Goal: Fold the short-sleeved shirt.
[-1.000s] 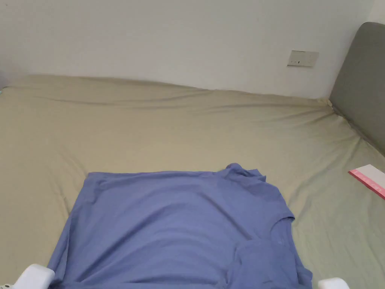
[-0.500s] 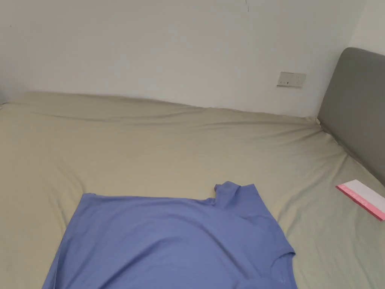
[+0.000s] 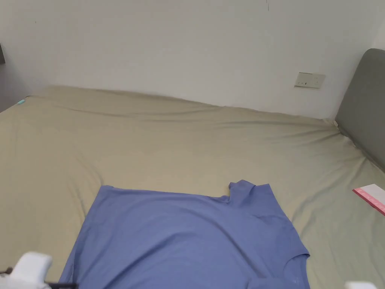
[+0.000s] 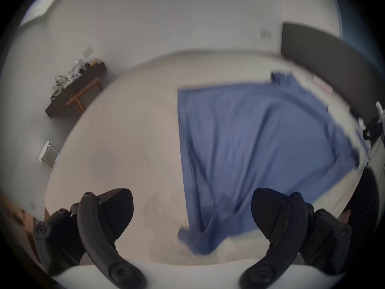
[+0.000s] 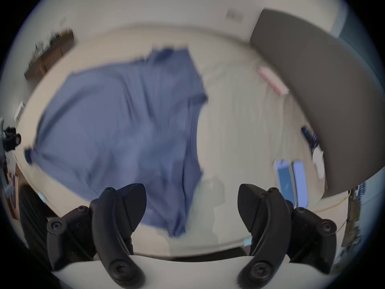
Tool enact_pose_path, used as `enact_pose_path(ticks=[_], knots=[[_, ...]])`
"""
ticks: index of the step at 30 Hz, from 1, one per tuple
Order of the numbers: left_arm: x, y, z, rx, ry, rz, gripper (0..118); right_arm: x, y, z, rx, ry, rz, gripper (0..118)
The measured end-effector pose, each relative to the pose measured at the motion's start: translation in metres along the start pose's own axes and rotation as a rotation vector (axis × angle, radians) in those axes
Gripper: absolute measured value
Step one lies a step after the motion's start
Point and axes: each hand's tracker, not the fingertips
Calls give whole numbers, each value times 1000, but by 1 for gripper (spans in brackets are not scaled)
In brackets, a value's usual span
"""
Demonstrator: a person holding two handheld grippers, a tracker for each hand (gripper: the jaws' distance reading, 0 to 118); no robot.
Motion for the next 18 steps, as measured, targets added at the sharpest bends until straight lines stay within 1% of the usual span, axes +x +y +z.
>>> enact_pose_path(ticks=[3,6,7,9,10,11,12,13,14,15,16,17,18], knots=[[15,47,47,222,-7,52,112,-11,42,58,274,12,-12,97],[34,93,96,430,-1,93,112,-34,75,110,502,10,-2,97],[40,104,110,483,6,102,112,-41,83,123,548,-2,-1,97],[52,126,133,578,25,115,107,-58,94,150,653,3,-3,96],[58,132,141,609,30,113,101,-64,95,159,695,11,-4,93],[65,137,150,641,45,103,85,-73,100,165,726,14,7,84],[73,141,155,663,62,79,67,-81,102,172,751,-3,26,74],[81,144,158,683,71,53,44,-89,102,177,770,-16,47,55],[89,145,162,699,77,24,17,-97,102,181,793,-26,69,23],[96,146,164,721,87,6,6,-103,101,181,815,-50,83,6],[103,146,165,745,91,-9,5,-109,99,182,829,-56,95,5],[112,145,170,748,93,-26,1,-113,98,183,831,-56,102,2],[118,145,169,739,91,-43,0,-117,97,183,831,-56,114,2]])
